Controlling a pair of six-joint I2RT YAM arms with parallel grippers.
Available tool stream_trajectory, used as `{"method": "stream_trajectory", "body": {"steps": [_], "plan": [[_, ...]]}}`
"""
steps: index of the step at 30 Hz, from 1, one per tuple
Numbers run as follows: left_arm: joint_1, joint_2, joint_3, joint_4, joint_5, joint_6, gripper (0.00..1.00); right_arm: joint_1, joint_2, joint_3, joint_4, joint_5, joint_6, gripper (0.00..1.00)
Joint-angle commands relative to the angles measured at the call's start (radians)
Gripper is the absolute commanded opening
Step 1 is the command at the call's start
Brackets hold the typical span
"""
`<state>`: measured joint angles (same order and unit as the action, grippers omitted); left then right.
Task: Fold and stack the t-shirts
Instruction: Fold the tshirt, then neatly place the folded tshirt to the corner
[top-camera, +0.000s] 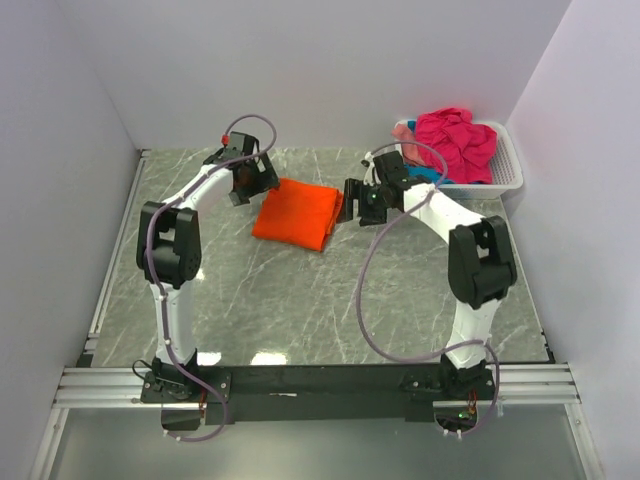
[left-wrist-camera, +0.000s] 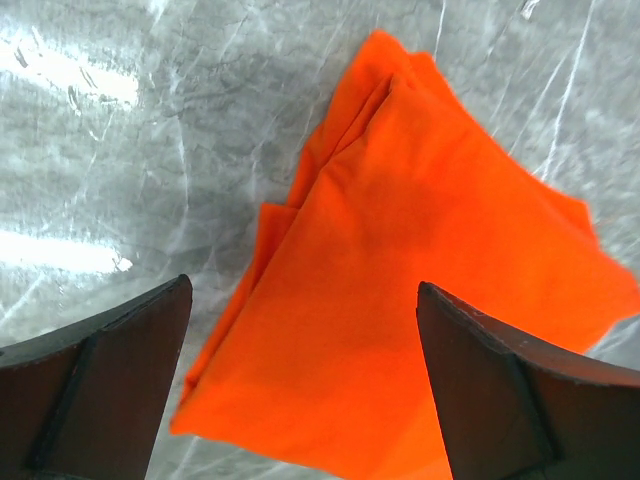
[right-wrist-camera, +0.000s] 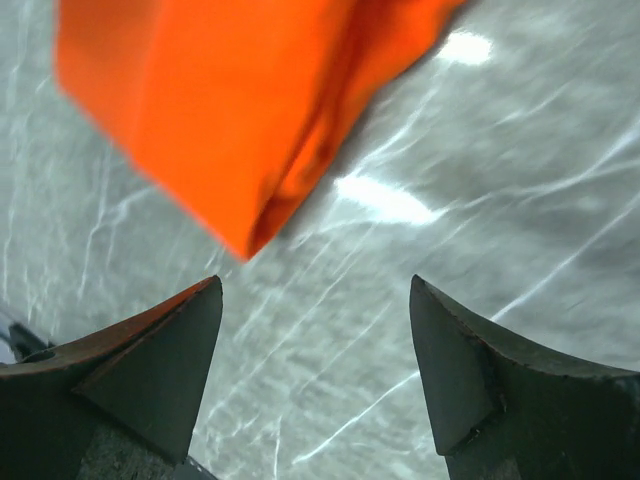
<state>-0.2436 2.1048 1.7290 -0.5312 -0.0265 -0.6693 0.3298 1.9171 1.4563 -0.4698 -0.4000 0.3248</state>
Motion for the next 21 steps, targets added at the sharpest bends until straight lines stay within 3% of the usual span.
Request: {"method": "stream_trajectory", "body": {"steps": [1,5,13,17,21], "plan": [[-0.002,-0.025,-0.010,0.034,0.032,0.115,0.99,0.037,-0.143,-0.111,0.108,0.003,-0.010,0.82],[-0.003,0.043,0.027,0.017,0.060,0.154,0.98,0.057,-0.245,-0.204,0.140,0.010,-0.024,0.82],[-0.006,0.156,0.070,-0.044,0.105,0.166,0.73,0.060,-0.391,-0.269,0.108,0.067,-0.036,0.82],[-0.016,0.153,0.037,-0.035,0.122,0.177,0.51,0.060,-0.421,-0.281,0.099,0.085,-0.043,0.82],[-0.032,0.124,-0.035,-0.003,0.158,0.174,0.39,0.058,-0.446,-0.297,0.102,0.107,-0.049,0.82]]}}
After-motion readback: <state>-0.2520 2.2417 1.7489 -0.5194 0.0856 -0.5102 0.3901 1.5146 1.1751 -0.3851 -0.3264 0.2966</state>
